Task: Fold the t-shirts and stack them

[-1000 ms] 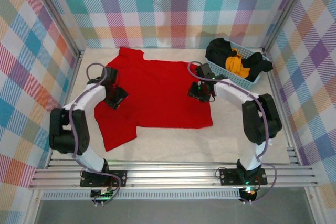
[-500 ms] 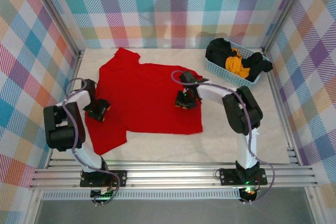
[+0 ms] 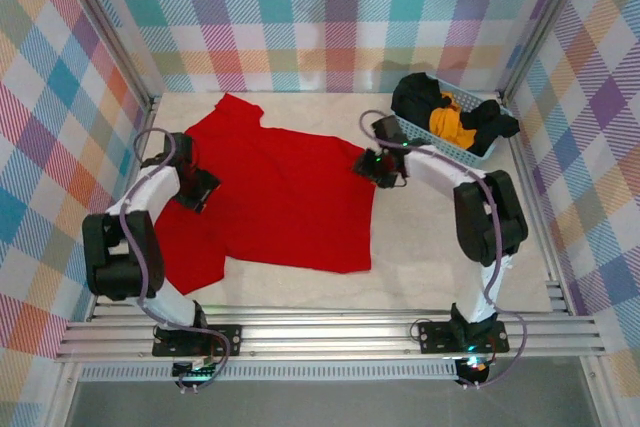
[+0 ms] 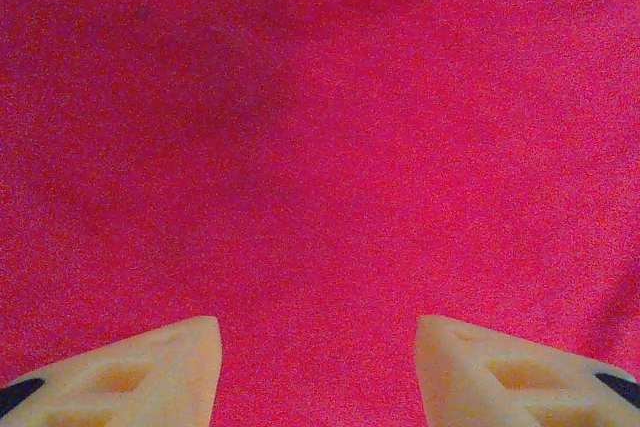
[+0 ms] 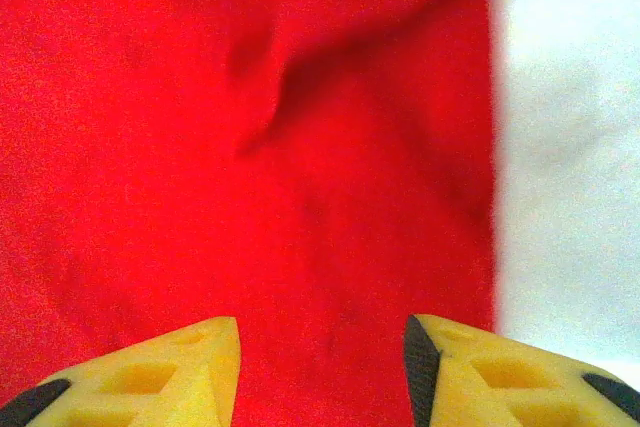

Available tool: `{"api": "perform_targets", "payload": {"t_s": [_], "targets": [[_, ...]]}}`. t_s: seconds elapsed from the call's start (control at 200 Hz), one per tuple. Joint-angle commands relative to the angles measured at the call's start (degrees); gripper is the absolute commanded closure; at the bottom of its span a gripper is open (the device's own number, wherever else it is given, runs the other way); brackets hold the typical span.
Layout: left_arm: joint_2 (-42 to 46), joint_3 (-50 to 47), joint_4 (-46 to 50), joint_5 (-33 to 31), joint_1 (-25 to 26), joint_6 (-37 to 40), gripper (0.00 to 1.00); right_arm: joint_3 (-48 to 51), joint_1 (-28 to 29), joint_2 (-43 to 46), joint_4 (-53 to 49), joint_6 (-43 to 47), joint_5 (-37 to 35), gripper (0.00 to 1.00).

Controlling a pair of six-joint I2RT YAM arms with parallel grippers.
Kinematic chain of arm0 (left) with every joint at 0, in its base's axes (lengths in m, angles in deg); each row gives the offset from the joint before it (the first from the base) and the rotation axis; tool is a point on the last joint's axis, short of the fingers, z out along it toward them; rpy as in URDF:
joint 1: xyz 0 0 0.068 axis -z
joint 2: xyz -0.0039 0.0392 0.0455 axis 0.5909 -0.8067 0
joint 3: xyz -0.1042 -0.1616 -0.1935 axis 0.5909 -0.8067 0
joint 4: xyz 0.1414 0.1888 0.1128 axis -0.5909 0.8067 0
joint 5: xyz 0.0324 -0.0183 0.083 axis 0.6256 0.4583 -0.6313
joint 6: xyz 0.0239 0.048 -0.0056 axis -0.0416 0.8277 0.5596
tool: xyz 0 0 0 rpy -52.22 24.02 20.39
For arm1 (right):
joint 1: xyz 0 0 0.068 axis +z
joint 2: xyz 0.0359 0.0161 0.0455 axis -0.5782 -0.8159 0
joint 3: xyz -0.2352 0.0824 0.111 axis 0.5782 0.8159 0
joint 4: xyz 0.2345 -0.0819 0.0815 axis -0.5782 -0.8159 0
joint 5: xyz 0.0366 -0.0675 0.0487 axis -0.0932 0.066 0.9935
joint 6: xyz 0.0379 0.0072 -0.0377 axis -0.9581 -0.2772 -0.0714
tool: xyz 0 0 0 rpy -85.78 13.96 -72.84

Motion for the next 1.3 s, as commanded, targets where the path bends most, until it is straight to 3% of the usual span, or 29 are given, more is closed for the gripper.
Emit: {"api": "perform_targets", "payload": {"t_s": [0.0,0.215,0.41,0.69,0.86,1.17,1.295], "targets": [[2.3,2.51,1.83,-2.06,4.73,-0.81,0.46,-3.25,-2.42,-3.4,5.06,-6.06,2.72,0.45],[-2.57,2.25,-3.6,3.06,13.06,-4.2,0.47,-8.77,-2.1,-9.85,9.01,-15.52,4.52,0.44],[-4.18,2.82,-4.06,3.13,15.24,-4.82,0.49,-7.95,-2.0,-11.87,9.72,-20.74,4.08,0.49],[-3.33,3.1,-2.99,3.11,15.24,-3.59,0.5,-13.39,-2.51,-15.8,7.09,-19.24,1.31,0.76],[-1.87,2.62,-2.49,2.51,15.24,-2.93,0.5,-17.18,-3.26,-17.37,3.06,-17.07,-0.74,1.0],[-2.29,1.31,-1.92,1.88,15.24,-1.74,0.51,-21.03,-6.74,-16.07,0.71,-16.51,-1.8,1.0],[-2.43,0.56,-2.26,1.97,15.25,-1.65,0.52,-23.59,-8.55,-17.41,-0.44,-16.03,-1.05,0.94]]}}
